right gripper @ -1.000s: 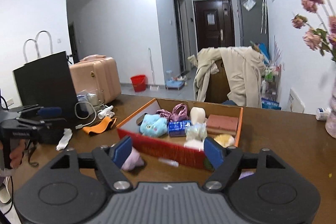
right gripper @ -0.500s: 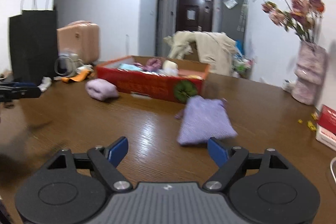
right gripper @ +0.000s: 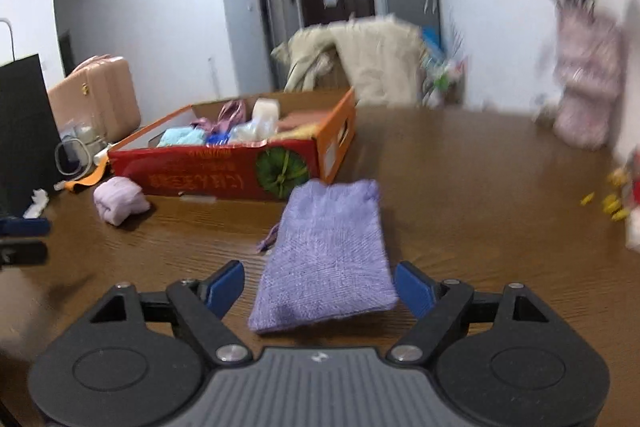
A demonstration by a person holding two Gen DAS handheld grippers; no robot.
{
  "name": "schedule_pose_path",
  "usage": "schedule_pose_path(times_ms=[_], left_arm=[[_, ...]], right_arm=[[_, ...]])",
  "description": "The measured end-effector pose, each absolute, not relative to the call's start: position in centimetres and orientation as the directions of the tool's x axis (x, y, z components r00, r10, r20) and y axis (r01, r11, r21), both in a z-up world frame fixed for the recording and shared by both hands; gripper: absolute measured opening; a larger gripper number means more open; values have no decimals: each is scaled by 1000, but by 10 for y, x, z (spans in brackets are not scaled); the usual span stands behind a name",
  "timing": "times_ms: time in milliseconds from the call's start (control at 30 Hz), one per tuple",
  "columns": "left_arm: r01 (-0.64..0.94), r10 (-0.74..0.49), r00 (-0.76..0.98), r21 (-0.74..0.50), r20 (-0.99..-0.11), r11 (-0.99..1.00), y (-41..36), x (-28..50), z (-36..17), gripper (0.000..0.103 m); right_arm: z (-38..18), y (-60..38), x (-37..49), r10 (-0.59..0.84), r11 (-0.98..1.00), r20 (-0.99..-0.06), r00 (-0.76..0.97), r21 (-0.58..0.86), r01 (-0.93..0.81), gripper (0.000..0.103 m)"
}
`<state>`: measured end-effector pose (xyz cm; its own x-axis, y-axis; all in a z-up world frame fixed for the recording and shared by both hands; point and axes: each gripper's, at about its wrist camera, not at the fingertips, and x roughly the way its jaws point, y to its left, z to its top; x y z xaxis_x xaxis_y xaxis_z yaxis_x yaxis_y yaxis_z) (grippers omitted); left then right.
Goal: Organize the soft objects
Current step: 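Withdraw both grippers from the box toward the purple pouch, then grasp the purple drawstring pouch with both grippers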
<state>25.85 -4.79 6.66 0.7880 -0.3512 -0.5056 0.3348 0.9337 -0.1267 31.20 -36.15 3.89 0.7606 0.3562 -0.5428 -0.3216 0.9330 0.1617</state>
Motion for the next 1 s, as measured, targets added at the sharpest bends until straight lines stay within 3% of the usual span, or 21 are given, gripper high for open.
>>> schedule_pose_path(times_ms=[100,200,267,400,533,633,833,900,967,1000], left_arm=[[357,-367,765,-126,-530,925,-67,280,66,86],[365,-358,775,-93,-521,926,-81,297,67,86],[351,-343,778,-89,-526,932,-86,310,64,86],[330,-388,709,-209,-589,920,-85,335,47,85],[324,-423,675,-272,-605,906,-86,347,30,82],[317,-446,681,-316,-581,895,-81,353,25,69],[269,-436,722,-363,-537,892,-66,358,25,68],[267,-438,716,-365,-544,892,-65,362,21,62],[278,-454,699,-375,-553,885,-65,364,20,37],[295,-470,689,-379,-551,877,-66,364,19,30]], right_arm=[[35,-348,323,461,880,-578,673,201,-430,74],[40,-325,317,651,733,-543,531,269,-625,70],[48,-320,315,698,681,-521,491,270,-681,69],[62,-344,334,645,752,-474,600,254,-608,70],[44,-350,368,563,825,-511,649,300,-479,72],[27,-334,375,567,821,-537,625,302,-485,67],[20,-313,365,514,835,-568,643,161,-525,53],[18,-313,367,509,837,-578,638,162,-522,42],[17,-310,364,494,840,-576,651,122,-529,39],[18,-309,362,486,841,-577,656,104,-532,37]])
